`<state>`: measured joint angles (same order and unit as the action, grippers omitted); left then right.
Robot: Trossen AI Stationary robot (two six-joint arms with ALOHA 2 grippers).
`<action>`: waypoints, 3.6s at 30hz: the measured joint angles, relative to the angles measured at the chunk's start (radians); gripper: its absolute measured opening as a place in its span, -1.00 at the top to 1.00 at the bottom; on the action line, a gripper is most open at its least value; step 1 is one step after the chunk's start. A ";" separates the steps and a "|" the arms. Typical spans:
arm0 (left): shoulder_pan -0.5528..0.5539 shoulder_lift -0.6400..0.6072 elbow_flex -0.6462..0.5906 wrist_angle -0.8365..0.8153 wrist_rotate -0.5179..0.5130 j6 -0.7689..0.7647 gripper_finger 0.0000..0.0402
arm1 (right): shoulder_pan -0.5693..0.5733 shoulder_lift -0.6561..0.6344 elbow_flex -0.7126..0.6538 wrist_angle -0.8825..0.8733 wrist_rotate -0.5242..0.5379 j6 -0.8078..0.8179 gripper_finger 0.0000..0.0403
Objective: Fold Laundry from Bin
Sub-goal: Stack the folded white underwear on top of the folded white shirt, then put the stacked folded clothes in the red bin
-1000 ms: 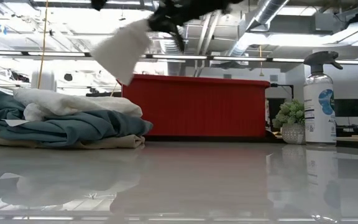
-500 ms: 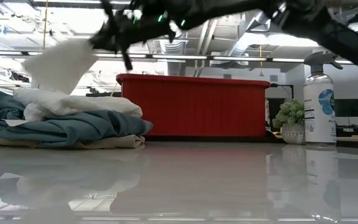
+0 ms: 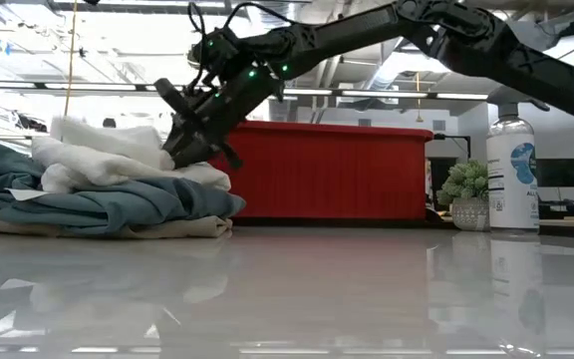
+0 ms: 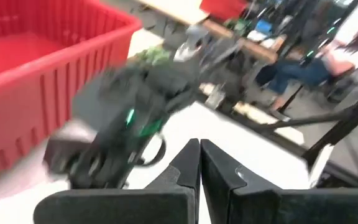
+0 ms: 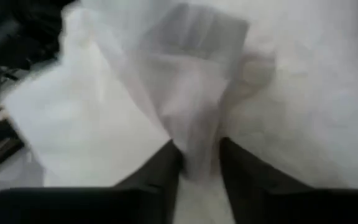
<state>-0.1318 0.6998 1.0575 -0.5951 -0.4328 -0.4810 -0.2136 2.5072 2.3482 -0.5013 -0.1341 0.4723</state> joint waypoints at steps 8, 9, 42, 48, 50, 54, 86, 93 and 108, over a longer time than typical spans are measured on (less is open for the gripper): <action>0.000 0.038 0.000 -0.228 -0.245 -0.217 1.00 | -0.041 -0.119 0.002 -0.121 0.010 -0.028 -0.21; 0.000 0.040 0.000 -0.293 -0.291 -0.293 1.00 | -0.048 -0.135 0.002 -0.170 0.019 -0.030 -0.24; 0.436 0.234 -0.313 -0.362 -0.008 -0.588 -0.22 | -0.028 -0.591 0.000 -0.981 0.342 -0.238 -0.27; 0.485 0.234 -0.478 -0.201 0.029 -0.570 -0.17 | -0.015 -0.710 0.000 -1.043 0.409 -0.235 -0.27; 0.495 0.234 -0.528 -0.162 0.029 -0.579 -0.15 | -0.015 -0.747 0.000 -1.049 0.411 -0.215 -0.27; 0.517 0.230 -0.620 -0.032 0.060 -0.570 -0.13 | -0.016 -0.815 0.000 -1.072 0.430 -0.181 -0.27; 0.473 0.818 -0.059 0.487 0.538 -0.216 -0.02 | -0.005 -1.029 -0.235 -1.070 0.560 0.139 -0.27; 0.490 0.777 0.112 0.300 0.586 -0.186 -0.02 | 0.189 -1.230 -0.717 -0.795 0.580 0.470 -0.27; 0.749 0.623 0.088 -0.146 0.769 0.038 -0.17 | 0.603 -1.261 -1.484 0.043 0.848 1.295 -0.27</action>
<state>0.6168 1.3232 1.1459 -0.7408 0.3361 -0.4435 0.3895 1.2465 0.8638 -0.4583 0.7136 1.7675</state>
